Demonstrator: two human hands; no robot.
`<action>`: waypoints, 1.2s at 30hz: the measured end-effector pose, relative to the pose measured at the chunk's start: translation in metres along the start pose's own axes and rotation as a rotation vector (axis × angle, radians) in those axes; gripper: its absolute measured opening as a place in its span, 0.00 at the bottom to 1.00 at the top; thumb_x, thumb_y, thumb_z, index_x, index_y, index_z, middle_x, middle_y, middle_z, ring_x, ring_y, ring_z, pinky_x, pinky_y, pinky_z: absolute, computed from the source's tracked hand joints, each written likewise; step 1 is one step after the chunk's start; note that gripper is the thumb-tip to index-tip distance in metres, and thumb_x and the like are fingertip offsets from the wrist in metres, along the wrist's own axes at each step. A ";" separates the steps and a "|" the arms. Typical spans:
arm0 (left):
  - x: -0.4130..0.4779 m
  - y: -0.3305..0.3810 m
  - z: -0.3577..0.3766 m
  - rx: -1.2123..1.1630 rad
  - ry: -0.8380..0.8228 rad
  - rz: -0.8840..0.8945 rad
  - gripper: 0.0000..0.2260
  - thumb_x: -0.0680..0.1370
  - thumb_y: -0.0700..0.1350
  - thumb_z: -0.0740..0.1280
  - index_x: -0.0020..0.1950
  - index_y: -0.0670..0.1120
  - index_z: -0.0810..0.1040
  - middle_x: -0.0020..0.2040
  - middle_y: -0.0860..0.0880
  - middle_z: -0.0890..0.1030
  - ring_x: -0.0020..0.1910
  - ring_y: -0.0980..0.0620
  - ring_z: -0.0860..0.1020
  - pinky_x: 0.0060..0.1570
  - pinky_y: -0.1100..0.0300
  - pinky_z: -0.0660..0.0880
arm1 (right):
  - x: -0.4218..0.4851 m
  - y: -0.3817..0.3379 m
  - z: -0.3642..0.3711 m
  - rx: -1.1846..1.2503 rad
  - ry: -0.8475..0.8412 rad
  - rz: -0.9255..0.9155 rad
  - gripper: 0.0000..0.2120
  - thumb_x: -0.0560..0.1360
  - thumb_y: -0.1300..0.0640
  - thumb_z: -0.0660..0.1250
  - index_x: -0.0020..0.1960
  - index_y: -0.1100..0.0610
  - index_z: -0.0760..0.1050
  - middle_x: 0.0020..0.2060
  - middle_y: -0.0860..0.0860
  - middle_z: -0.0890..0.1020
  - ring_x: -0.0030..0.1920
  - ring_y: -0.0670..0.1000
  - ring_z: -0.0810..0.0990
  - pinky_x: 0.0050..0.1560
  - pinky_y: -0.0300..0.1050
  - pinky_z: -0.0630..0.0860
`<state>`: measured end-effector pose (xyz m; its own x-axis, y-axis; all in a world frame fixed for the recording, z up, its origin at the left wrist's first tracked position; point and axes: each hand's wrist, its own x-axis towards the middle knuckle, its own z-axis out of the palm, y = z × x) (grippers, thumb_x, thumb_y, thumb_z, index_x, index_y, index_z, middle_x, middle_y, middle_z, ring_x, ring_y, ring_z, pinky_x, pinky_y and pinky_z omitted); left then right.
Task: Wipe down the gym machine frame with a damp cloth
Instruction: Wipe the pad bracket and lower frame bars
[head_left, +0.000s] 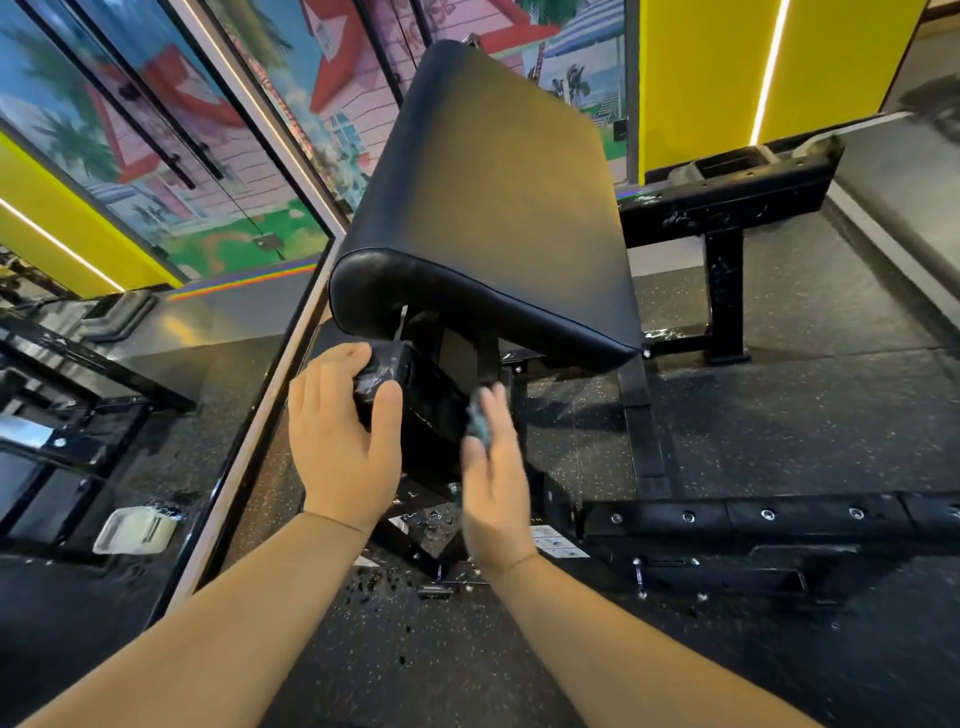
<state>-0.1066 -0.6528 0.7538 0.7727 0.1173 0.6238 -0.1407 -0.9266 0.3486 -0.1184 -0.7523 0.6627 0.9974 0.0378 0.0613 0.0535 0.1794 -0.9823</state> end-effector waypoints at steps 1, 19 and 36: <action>0.000 0.000 0.000 -0.004 0.006 -0.005 0.20 0.77 0.51 0.56 0.57 0.36 0.75 0.56 0.40 0.77 0.55 0.44 0.72 0.58 0.75 0.57 | -0.003 0.013 -0.009 0.014 0.031 0.145 0.20 0.83 0.51 0.52 0.67 0.29 0.52 0.75 0.36 0.54 0.76 0.40 0.51 0.76 0.45 0.52; 0.000 0.001 0.001 -0.001 0.053 0.036 0.19 0.77 0.50 0.57 0.55 0.36 0.75 0.53 0.40 0.78 0.54 0.49 0.71 0.55 0.65 0.61 | 0.008 -0.041 -0.063 0.770 -0.029 0.547 0.15 0.80 0.63 0.57 0.66 0.59 0.72 0.55 0.58 0.83 0.53 0.51 0.83 0.51 0.45 0.80; 0.002 0.000 0.002 0.024 0.061 0.059 0.19 0.77 0.50 0.57 0.55 0.35 0.76 0.53 0.40 0.78 0.53 0.48 0.72 0.55 0.60 0.64 | 0.022 -0.046 0.012 0.189 0.100 0.050 0.12 0.81 0.46 0.54 0.59 0.31 0.68 0.63 0.37 0.73 0.66 0.36 0.68 0.72 0.50 0.65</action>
<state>-0.1034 -0.6533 0.7533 0.7240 0.0833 0.6848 -0.1697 -0.9407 0.2938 -0.1000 -0.7485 0.7117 0.9989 -0.0452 -0.0136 0.0036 0.3609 -0.9326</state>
